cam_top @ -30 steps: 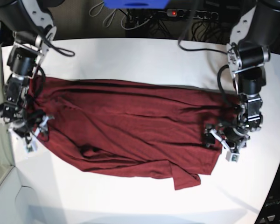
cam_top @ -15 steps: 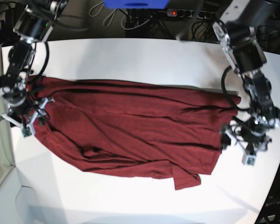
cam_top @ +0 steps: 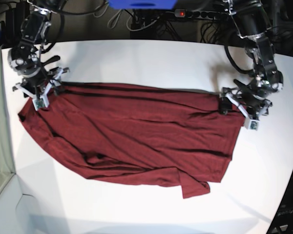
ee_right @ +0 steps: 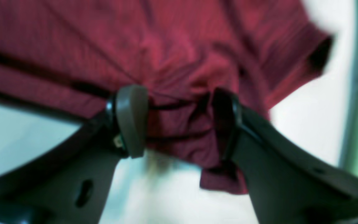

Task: Layout the t-shirt on the table in an organized manner, then fold the t-shirt properly
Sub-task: 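Pull the shirt edge with both grippers toward the robot base and release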

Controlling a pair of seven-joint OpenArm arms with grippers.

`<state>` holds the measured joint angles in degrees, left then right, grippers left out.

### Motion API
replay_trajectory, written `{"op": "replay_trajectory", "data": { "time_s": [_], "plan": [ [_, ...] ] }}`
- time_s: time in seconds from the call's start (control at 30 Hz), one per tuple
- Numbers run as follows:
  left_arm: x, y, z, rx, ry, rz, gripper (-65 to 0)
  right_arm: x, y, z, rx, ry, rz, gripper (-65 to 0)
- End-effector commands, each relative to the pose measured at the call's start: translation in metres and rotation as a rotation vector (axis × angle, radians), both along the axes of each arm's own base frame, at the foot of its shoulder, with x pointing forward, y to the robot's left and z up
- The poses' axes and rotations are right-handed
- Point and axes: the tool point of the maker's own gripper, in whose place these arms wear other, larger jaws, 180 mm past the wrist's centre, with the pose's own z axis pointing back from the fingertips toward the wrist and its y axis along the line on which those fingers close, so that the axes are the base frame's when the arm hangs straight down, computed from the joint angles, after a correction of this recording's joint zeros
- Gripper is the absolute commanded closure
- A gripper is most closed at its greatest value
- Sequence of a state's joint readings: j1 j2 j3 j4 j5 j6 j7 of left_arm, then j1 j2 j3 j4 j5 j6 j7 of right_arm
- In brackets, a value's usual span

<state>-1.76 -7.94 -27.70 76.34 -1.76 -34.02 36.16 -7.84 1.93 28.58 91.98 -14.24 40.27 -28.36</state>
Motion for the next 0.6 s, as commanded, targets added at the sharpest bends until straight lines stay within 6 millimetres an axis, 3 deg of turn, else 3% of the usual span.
{"op": "replay_trajectory", "data": {
  "time_s": [0.0,0.13,0.23,0.3,0.4,0.57],
  "plan": [
    [0.015,-0.004,0.013,-0.008,-0.063,-0.023,-53.7,0.007,-0.009,0.013,-0.007,-0.053,-0.011,-34.0],
    [0.006,-0.015,-0.01,-0.037,-0.014,-0.044,-53.7,-0.001,-0.013,-0.001,0.013,-0.016,-0.028,-34.0],
    [0.0,-0.005,-0.015,-0.019,0.013,-0.04,-53.7,-0.01,-0.014,-0.013,0.02,0.022,-0.031,-34.0],
    [-0.016,0.0,-0.024,-0.009,0.047,-0.038,-53.7,-0.021,-0.019,-0.019,0.007,0.054,-0.022,-34.0],
    [-0.03,0.02,-0.021,0.036,0.052,-0.029,-53.7,-0.032,-0.02,-0.026,0.006,0.079,-0.021,-34.0],
    [-0.055,0.03,-0.013,0.09,0.056,-0.029,-53.7,-0.049,-0.02,-0.032,-0.002,0.115,-0.018,-34.0]
  ]
}}
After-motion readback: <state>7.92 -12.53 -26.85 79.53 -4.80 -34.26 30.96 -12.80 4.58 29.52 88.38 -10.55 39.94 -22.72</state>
